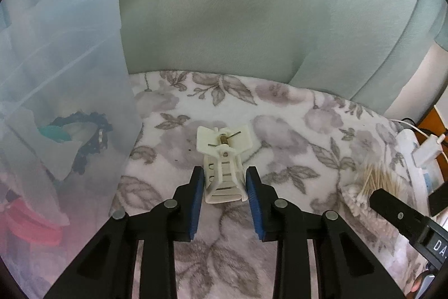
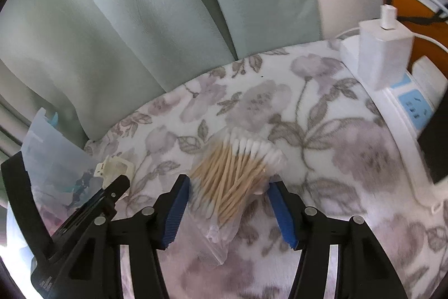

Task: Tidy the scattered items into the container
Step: 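Close the left gripper on the white hair clip while the right lowers around the swab bag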

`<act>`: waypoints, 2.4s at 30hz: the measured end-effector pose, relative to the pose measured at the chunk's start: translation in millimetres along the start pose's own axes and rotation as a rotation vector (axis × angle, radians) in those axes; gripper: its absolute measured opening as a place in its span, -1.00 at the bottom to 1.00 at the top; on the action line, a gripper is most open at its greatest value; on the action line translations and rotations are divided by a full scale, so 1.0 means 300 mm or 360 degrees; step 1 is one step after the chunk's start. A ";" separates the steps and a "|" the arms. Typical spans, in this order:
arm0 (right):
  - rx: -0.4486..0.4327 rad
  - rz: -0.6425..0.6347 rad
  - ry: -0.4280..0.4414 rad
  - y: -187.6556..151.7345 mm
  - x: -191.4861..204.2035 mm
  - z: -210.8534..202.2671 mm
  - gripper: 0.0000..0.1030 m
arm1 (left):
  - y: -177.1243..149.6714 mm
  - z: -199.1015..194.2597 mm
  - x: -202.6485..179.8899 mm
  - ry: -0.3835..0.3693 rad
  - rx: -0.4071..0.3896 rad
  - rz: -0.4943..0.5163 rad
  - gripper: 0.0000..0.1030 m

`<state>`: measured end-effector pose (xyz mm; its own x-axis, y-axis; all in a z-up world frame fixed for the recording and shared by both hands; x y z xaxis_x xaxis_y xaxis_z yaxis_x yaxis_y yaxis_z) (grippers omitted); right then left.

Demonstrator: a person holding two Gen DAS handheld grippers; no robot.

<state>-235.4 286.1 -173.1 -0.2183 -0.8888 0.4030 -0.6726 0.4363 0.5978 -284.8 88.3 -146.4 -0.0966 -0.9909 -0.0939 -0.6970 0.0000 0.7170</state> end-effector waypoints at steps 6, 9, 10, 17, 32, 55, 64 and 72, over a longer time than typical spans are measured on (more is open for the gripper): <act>-0.0021 0.0044 0.0011 -0.012 -0.012 -0.069 0.18 | -0.014 -0.050 -0.001 -0.0016 -0.0006 -0.0022 -0.40; -0.0026 0.0060 0.0022 -0.019 -0.026 -0.114 0.16 | -0.025 -0.099 -0.003 -0.0021 -0.0013 -0.0034 -0.41; -0.0026 0.0064 0.0026 -0.025 -0.026 -0.127 0.15 | -0.034 -0.114 -0.001 -0.0029 -0.0012 -0.0044 -0.41; -0.0003 0.0091 0.0053 -0.078 -0.032 -0.182 0.13 | -0.064 -0.179 0.010 -0.0040 -0.0001 -0.0061 -0.42; -0.0011 0.0132 0.0061 -0.140 -0.062 -0.311 0.11 | -0.120 -0.340 -0.001 -0.0097 0.0009 -0.0059 -0.96; 0.0011 0.0181 0.0110 -0.181 -0.097 -0.326 0.11 | -0.234 -0.314 0.036 0.0058 0.0087 0.0082 0.25; 0.0055 0.0223 0.0113 -0.198 -0.141 -0.287 0.11 | -0.262 -0.216 0.054 0.0094 0.0159 0.0075 0.25; 0.0079 0.0227 0.0100 -0.207 -0.148 -0.277 0.05 | -0.263 -0.196 0.048 0.0067 0.0145 0.0070 0.01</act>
<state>-125.3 310.1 -170.4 -0.2705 -0.8069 0.5252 -0.6725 0.5487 0.4967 -189.5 66.1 -163.5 -0.1001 -0.9944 -0.0331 -0.7545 0.0541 0.6541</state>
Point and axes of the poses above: each gripper's, at about its wrist camera, not at the fingertips, and z roughly the way its jaws point, x to its left, y to its top, the point moved 5 cm from there along z, roughly the way its jaws point, and after that the axes turned 7 degrees about -x, right-handed, at the moved point
